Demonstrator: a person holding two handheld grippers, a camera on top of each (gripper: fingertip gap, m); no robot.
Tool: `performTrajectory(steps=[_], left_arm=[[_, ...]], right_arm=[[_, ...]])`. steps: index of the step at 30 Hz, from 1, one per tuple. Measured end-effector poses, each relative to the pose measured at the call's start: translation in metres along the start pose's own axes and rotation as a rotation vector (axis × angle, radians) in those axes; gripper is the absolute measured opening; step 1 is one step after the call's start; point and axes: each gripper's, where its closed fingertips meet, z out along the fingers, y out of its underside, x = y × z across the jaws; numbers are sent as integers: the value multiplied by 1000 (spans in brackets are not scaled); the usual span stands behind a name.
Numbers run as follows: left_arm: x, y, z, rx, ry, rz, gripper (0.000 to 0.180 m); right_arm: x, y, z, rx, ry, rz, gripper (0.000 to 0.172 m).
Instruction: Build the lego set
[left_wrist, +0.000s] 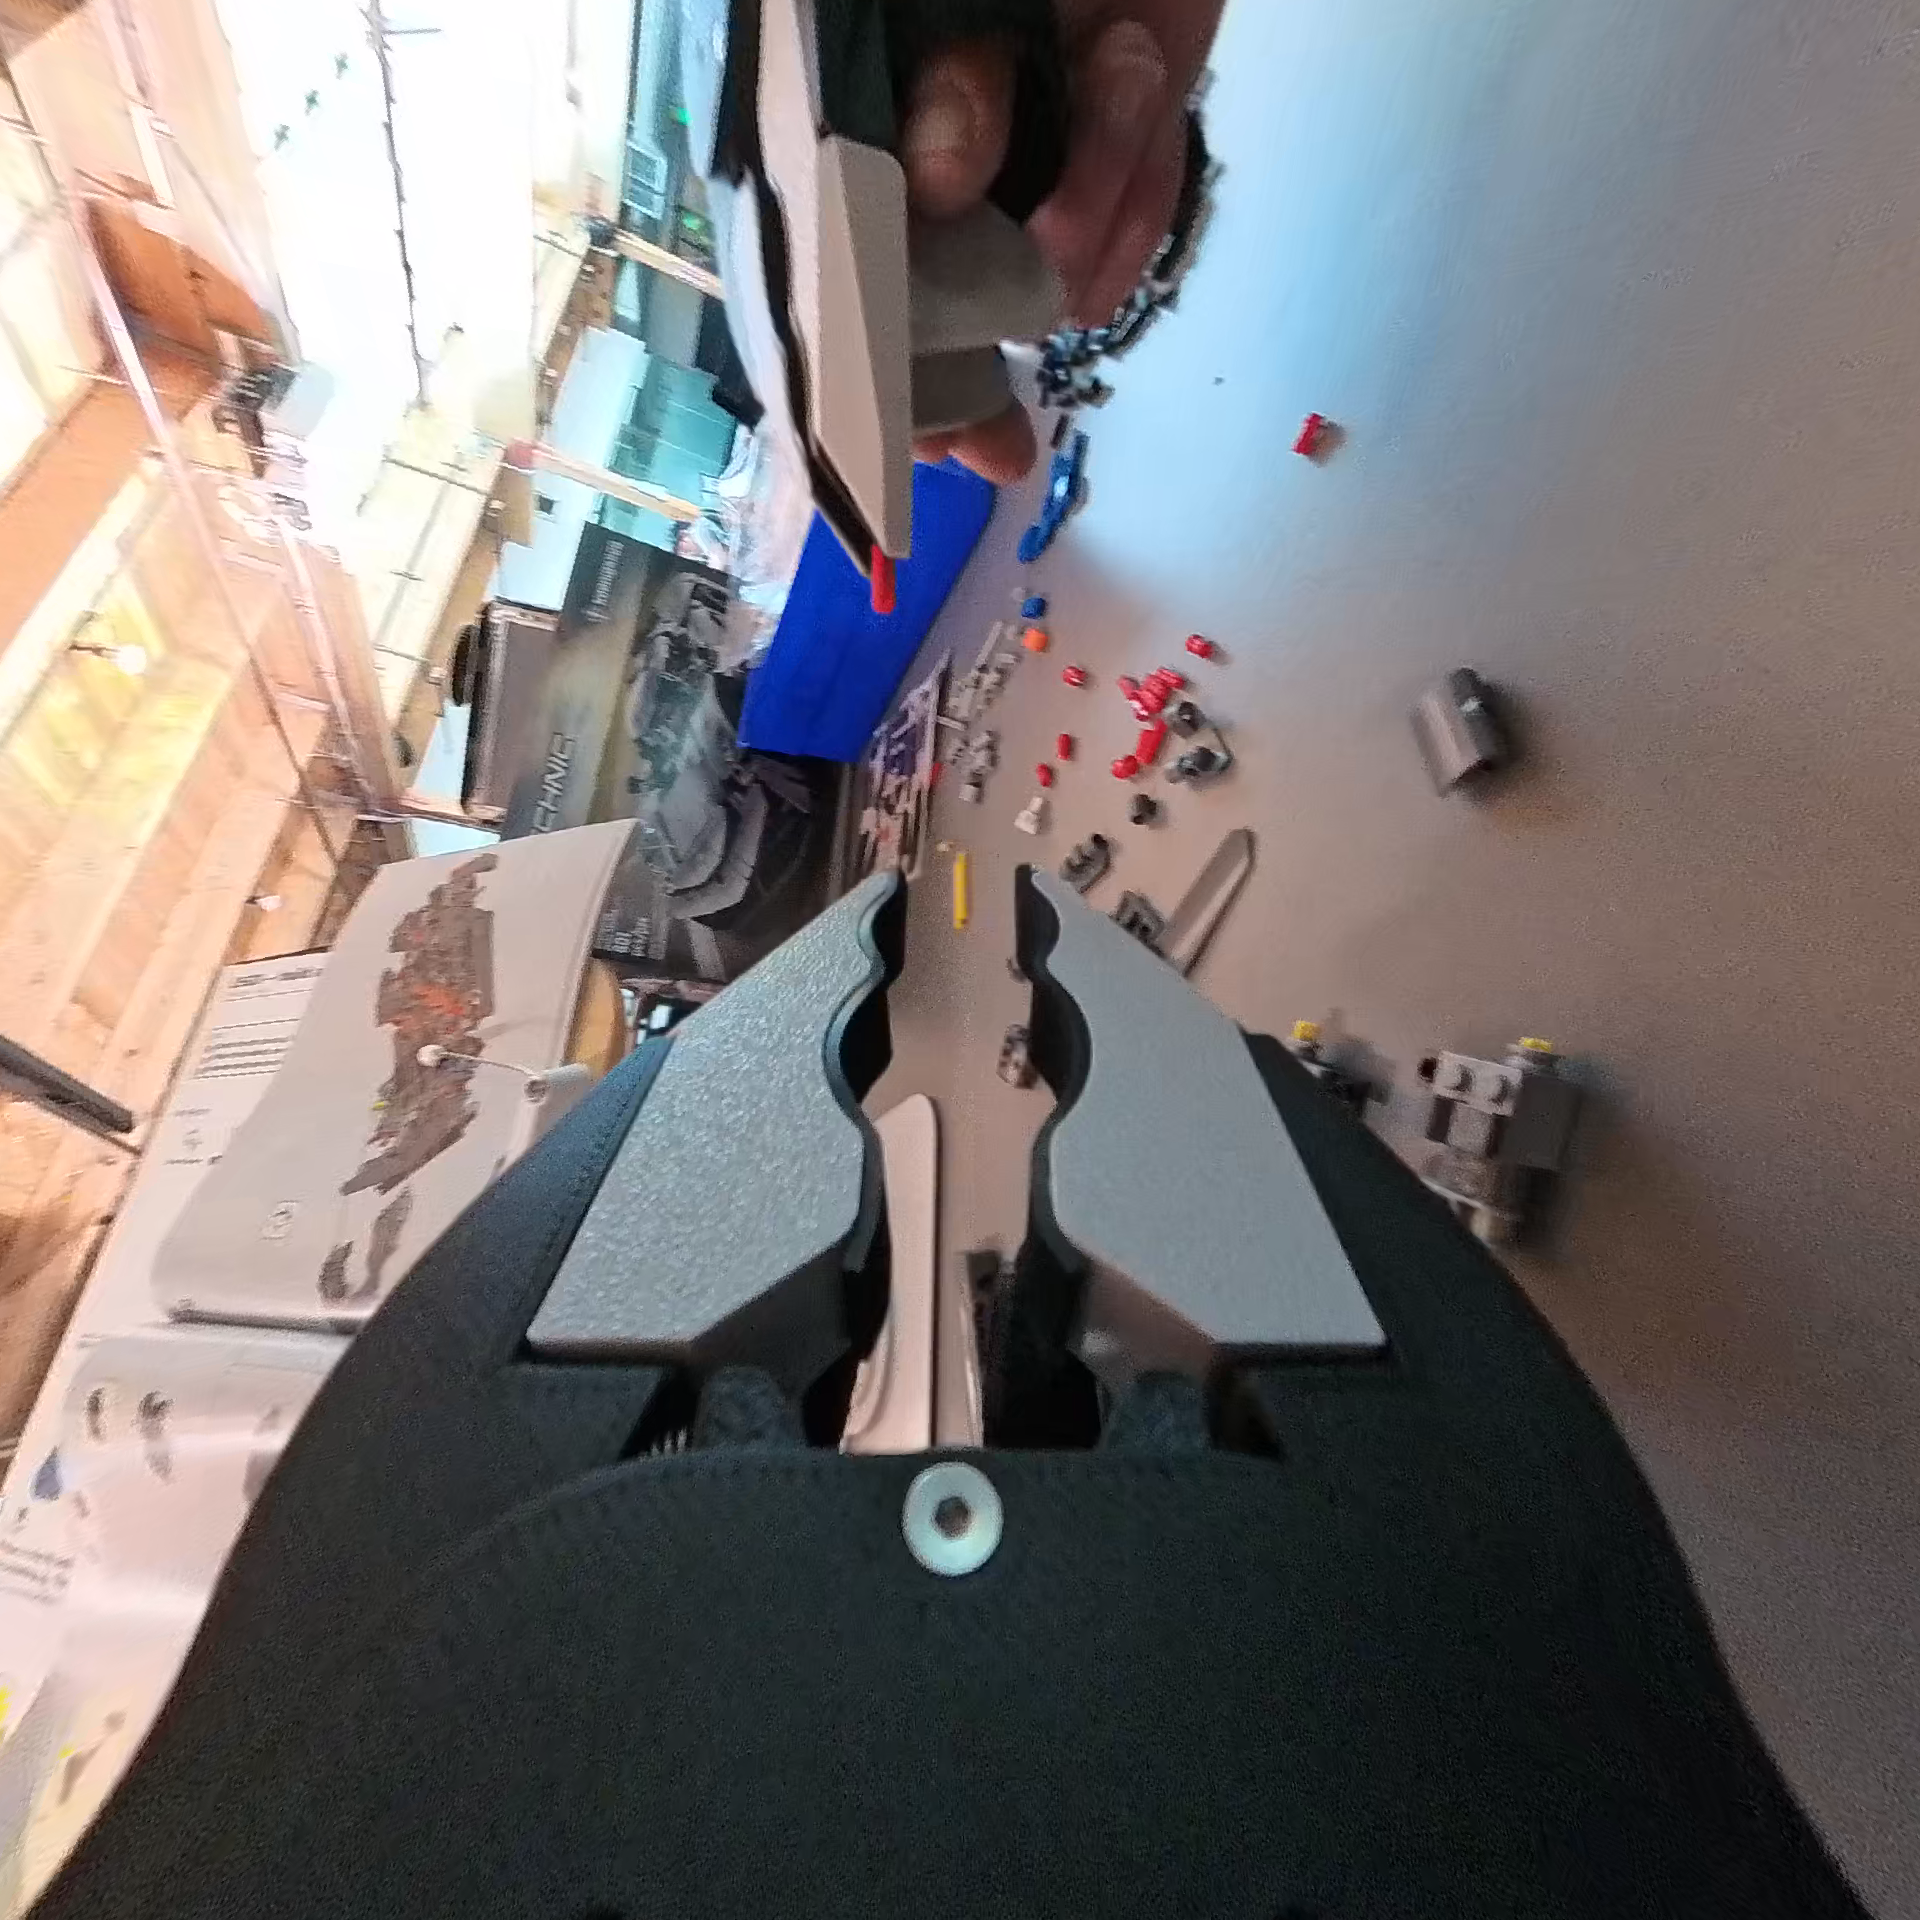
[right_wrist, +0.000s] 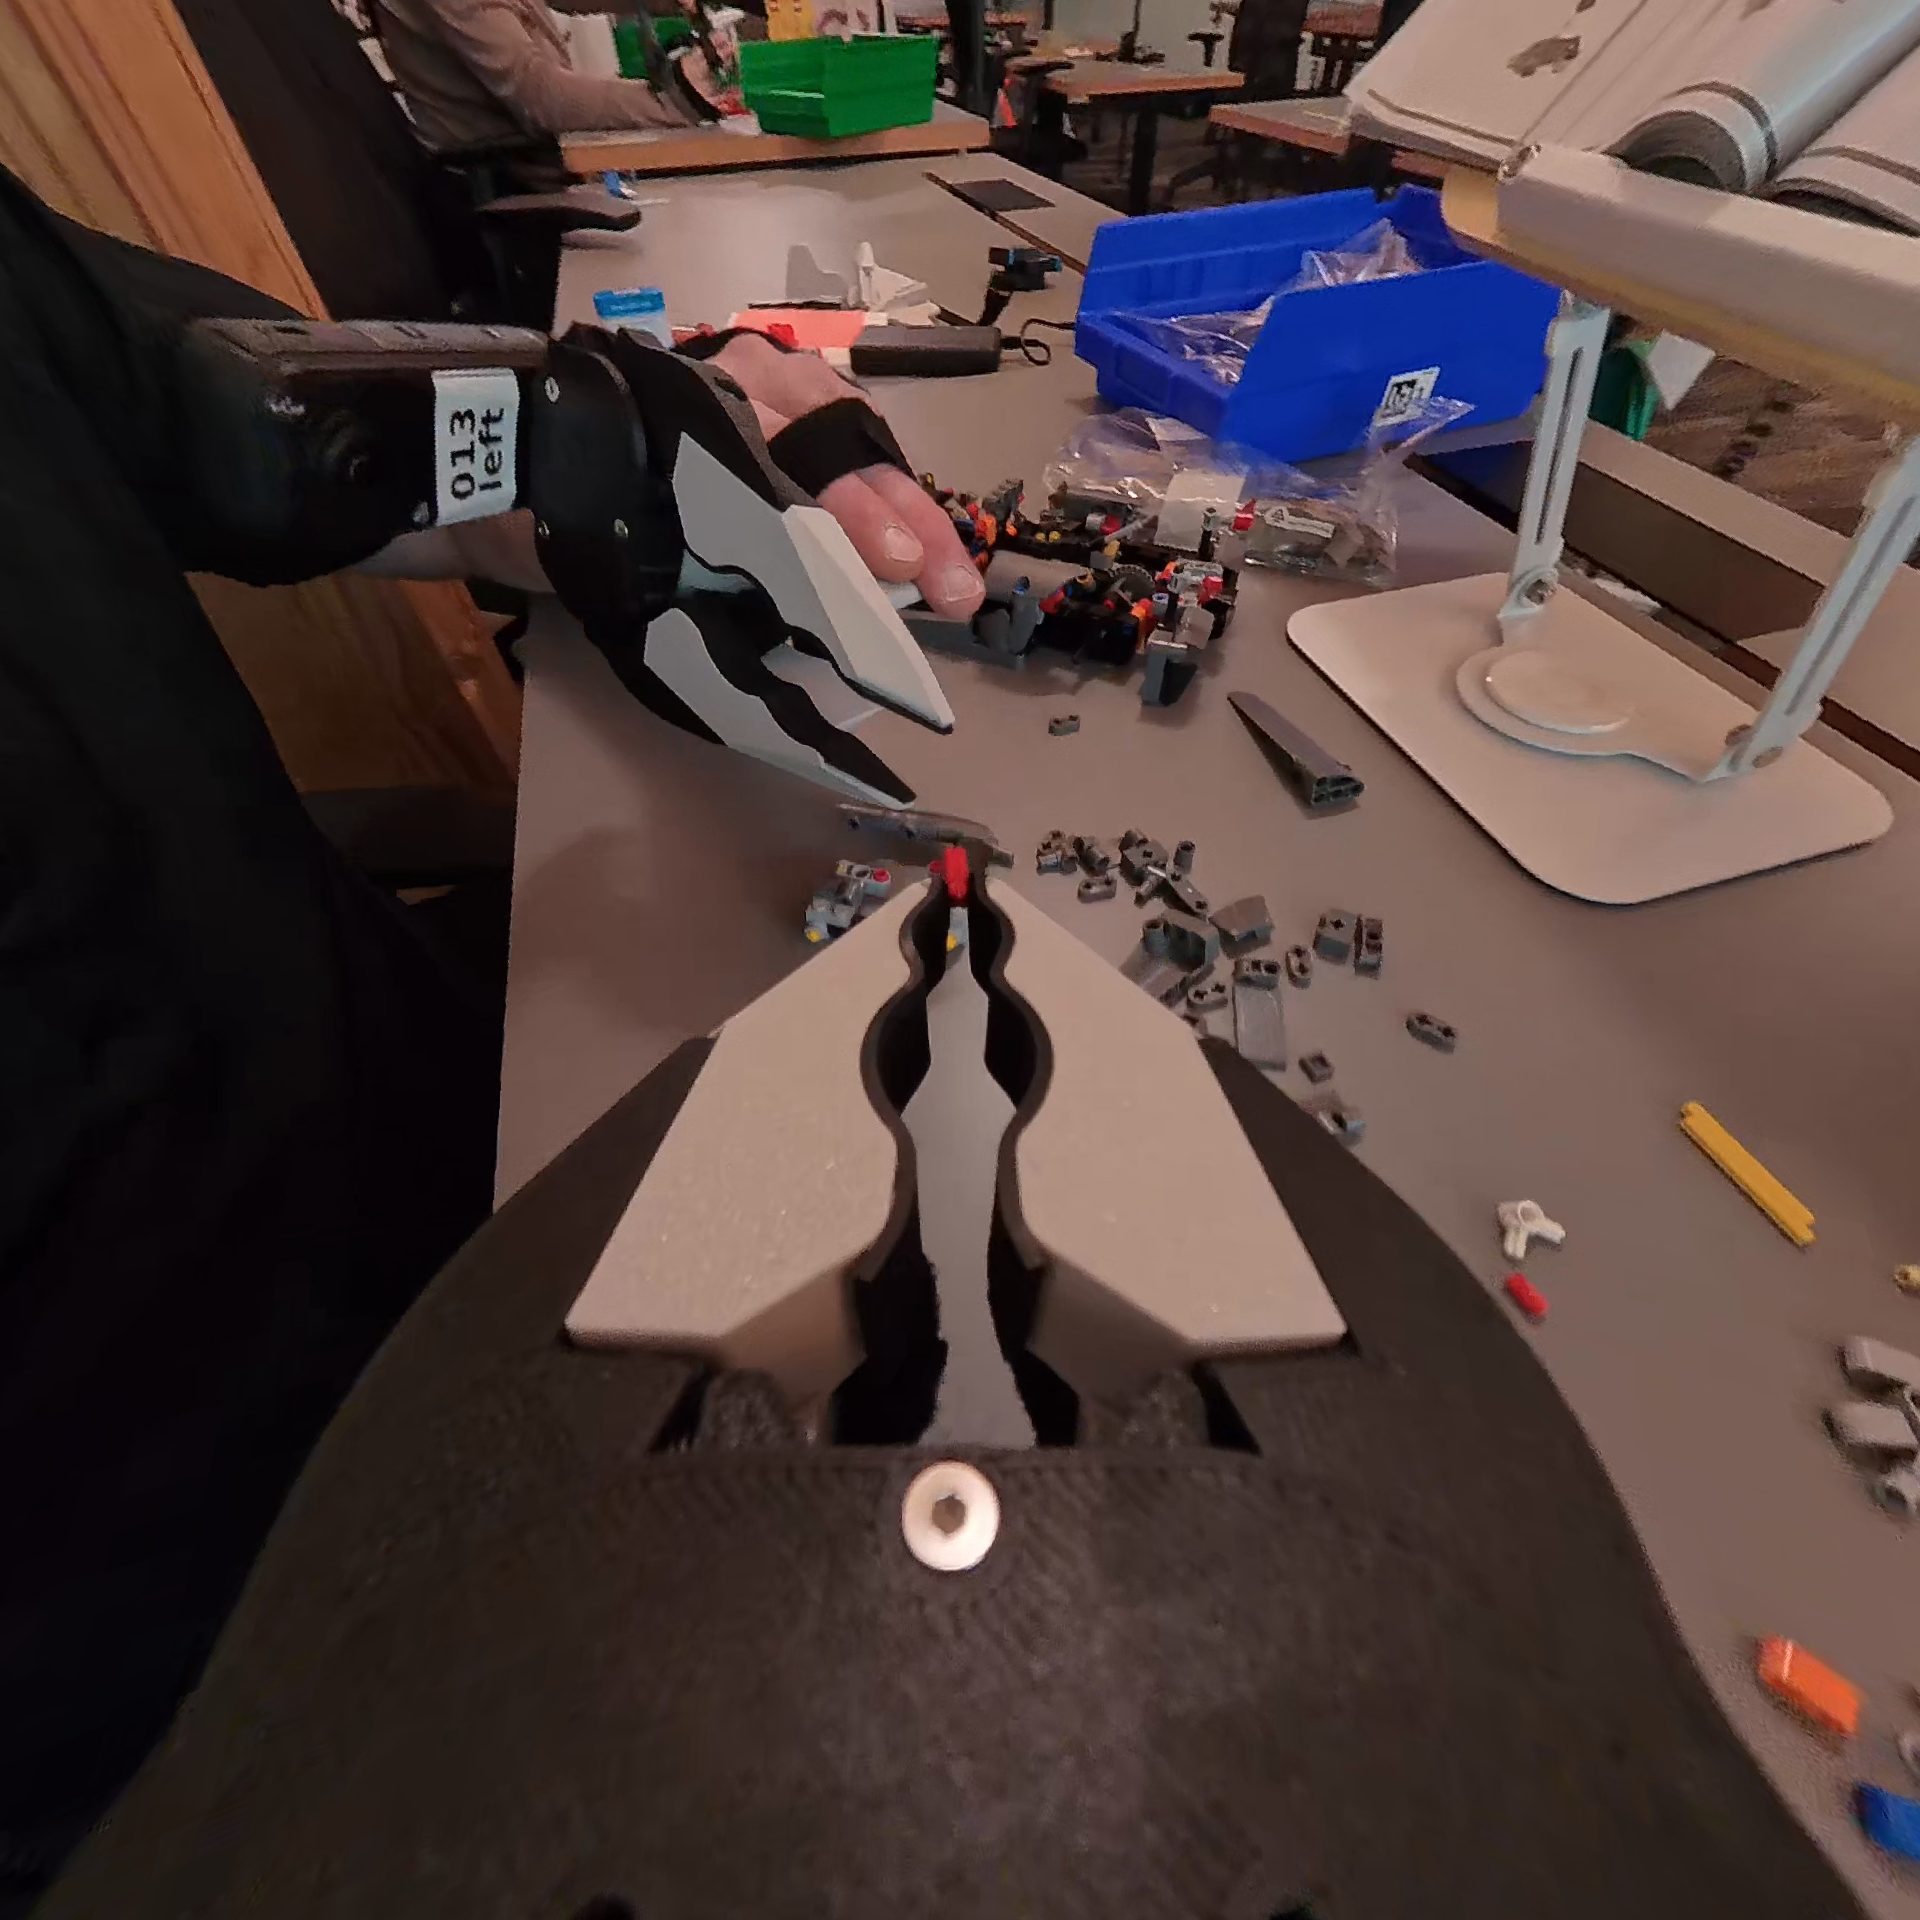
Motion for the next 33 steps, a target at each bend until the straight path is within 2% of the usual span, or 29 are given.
performTrajectory(steps=[10,19,24,29,33], left_arm=[[20,0,2,-5,58,-33,16],[25,12,3,-50,117,-67,16],[30,10,6,-50,207,-105,14],[47,10,16,-88,361,-145,0],[56,5,23,-95,418,-104,0]], right_arm=[[-12,23,-10,-17,152,20,1],[-18,27,-9,-26,238,9,1],[-21,32,-12,-33,272,5,1],[-26,40,-21,-52,302,-1,0],[-28,48,-25,-56,296,14,0]])
